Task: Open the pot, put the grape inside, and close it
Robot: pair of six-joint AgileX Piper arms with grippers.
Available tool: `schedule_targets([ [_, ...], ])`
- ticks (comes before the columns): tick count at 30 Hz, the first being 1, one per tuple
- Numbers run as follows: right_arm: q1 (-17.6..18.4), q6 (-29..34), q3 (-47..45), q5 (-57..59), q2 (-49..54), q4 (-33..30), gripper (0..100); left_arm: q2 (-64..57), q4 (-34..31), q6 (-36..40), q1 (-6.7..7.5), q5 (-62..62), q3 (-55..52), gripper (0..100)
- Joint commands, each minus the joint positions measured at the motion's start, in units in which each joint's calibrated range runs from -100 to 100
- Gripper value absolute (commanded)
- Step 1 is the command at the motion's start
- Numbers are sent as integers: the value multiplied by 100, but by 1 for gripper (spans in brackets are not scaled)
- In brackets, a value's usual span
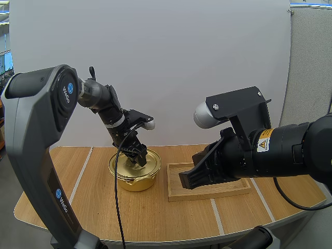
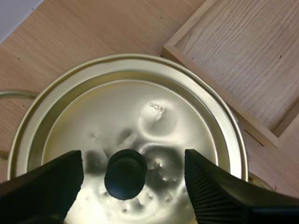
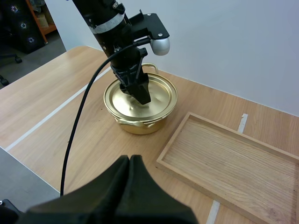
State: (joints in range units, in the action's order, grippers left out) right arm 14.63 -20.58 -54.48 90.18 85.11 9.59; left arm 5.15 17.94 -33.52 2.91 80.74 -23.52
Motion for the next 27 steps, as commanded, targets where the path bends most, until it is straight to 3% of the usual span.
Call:
schedule_targets([
  [1,-21,27,-7,-40,58,-20,0,-296,71,-17,18,115,-11,100],
  [20,-21,27,-7,-40,58,-20,0,-2314,60,144,18,1864,1,100],
  [27,-21,27,-7,-40,58,-20,0,-3257,60,284,18,1926,1,100],
])
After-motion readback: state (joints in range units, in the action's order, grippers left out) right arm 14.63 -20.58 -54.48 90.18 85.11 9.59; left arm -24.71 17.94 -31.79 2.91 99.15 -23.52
